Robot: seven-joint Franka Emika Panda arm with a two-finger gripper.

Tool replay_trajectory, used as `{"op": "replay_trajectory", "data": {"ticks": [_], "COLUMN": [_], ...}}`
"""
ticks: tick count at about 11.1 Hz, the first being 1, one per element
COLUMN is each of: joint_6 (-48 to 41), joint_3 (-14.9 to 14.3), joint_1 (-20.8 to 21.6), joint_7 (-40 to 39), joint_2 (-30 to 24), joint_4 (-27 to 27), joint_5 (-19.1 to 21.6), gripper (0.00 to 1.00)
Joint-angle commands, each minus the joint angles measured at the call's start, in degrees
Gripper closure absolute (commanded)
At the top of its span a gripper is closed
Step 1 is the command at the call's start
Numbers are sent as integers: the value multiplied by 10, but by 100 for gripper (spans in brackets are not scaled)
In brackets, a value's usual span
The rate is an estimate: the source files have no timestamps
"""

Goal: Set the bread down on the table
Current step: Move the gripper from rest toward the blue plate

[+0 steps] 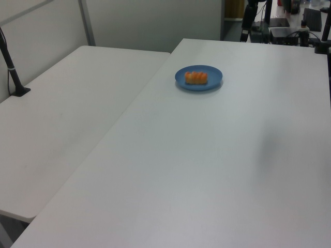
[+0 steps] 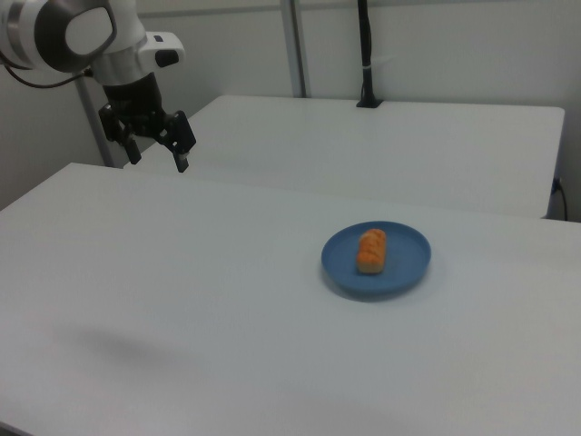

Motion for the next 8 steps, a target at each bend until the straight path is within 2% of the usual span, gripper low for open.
{"op": "replay_trajectory", "data": {"ticks": [1,8], "joint_6": [5,3], "joint_3": [-4,-5], "joint_1": [7,-1], "joint_7": [-8,-11], "joint_2": [-12,-12], "joint_4": [-15,-15], "joint_5": [-7,-7], "gripper": [0,0]}}
